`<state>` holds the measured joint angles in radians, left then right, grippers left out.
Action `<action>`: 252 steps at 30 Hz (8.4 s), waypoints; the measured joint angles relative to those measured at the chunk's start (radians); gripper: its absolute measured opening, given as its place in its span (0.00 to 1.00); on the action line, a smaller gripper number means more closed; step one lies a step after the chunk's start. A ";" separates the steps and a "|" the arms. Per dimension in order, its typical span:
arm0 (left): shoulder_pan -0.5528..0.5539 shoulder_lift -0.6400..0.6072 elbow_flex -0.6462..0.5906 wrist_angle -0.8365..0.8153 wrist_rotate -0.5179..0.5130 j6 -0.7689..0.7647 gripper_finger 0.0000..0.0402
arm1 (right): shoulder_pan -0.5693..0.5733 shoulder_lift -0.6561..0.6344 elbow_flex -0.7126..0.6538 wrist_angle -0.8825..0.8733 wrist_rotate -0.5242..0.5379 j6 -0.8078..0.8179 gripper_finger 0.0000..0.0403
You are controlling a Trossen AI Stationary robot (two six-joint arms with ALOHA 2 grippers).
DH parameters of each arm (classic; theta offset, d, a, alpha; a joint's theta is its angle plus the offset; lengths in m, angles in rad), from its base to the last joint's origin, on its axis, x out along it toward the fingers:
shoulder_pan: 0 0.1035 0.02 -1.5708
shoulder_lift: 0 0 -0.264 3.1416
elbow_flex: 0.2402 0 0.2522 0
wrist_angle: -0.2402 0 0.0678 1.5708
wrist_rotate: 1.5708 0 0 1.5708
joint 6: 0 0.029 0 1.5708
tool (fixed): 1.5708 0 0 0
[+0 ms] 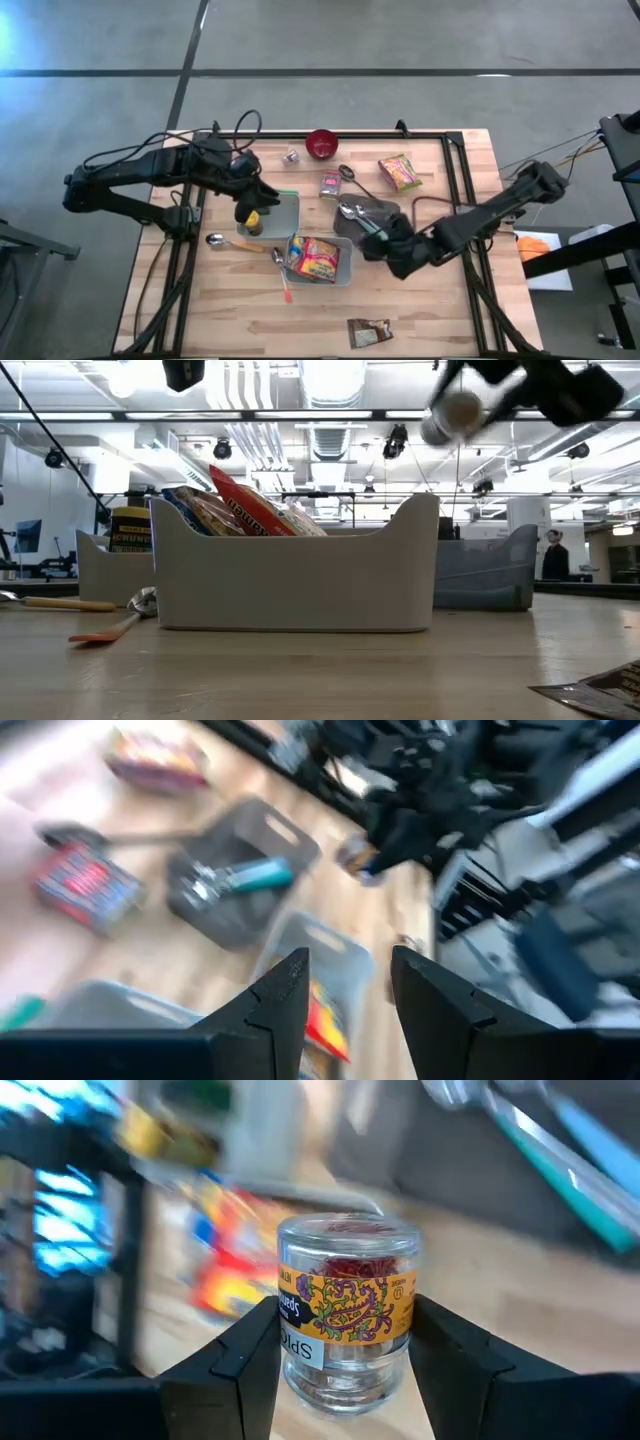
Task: Pick & Place Food Item
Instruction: Put the bottom brown seasoning bottle into the top gray bin
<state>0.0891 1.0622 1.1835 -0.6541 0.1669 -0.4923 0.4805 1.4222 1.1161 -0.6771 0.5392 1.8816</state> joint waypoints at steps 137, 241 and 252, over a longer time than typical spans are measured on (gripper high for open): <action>-0.227 0.263 -0.082 1.060 -1.040 0.705 0.86 | -0.584 0.177 0.485 0.589 -0.264 -0.392 0.44; -0.206 0.257 -0.043 0.997 -0.962 0.547 0.43 | -0.583 0.174 0.493 0.579 -0.361 -0.535 0.43; -0.206 0.240 -0.043 0.963 -0.960 0.544 0.43 | -0.583 0.176 0.492 0.587 -0.364 -0.570 0.58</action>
<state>-0.1173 1.3024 1.1404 0.3089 -0.7929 0.0521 -0.1028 1.5982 1.6081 -0.0906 0.1749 1.3112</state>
